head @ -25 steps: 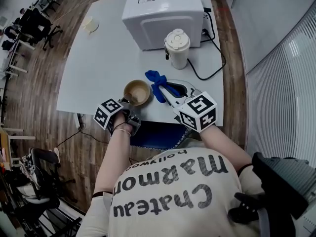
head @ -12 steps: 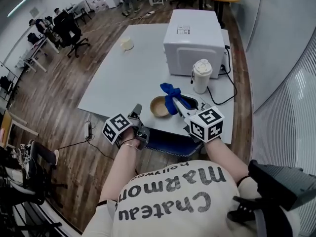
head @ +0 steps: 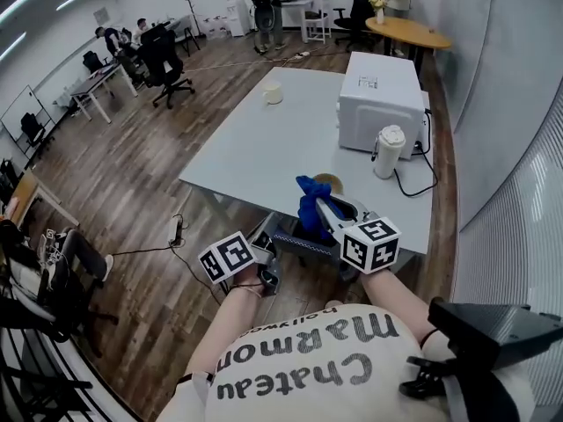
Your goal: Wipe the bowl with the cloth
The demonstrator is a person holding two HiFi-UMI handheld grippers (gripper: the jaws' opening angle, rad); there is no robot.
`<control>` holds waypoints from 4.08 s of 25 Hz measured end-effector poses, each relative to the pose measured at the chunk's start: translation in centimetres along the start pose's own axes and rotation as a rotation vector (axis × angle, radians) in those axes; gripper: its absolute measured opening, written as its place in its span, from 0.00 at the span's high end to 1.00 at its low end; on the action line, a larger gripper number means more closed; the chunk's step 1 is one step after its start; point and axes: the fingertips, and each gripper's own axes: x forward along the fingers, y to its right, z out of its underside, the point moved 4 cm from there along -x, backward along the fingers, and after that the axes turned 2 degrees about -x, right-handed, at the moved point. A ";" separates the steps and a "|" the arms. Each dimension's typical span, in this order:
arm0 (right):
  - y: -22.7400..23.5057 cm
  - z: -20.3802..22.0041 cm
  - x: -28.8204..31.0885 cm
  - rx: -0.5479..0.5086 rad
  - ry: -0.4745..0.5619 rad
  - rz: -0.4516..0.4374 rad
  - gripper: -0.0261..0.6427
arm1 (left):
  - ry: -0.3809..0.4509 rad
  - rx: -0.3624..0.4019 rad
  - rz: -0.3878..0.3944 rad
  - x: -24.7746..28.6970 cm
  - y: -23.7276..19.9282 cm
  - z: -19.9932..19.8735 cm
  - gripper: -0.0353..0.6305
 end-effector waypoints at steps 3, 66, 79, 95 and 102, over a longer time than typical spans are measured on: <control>-1.7 2.0 -1.1 0.115 -0.019 0.003 0.90 | -0.030 0.087 -0.011 -2.7 0.7 1.7 0.87; -10.6 6.1 -2.4 0.141 -0.074 0.072 0.90 | 0.050 0.147 -0.048 -15.0 -2.3 1.0 0.93; -10.2 7.1 -0.8 0.165 -0.119 0.028 0.90 | 0.052 0.140 -0.097 -14.6 -3.4 1.3 0.93; -8.2 7.2 -1.0 0.148 -0.125 0.070 0.90 | 0.006 0.136 -0.087 -12.3 -3.4 2.2 0.93; -8.0 6.9 -1.6 0.137 -0.121 0.084 0.90 | 0.005 0.135 -0.081 -12.0 -3.1 2.1 0.93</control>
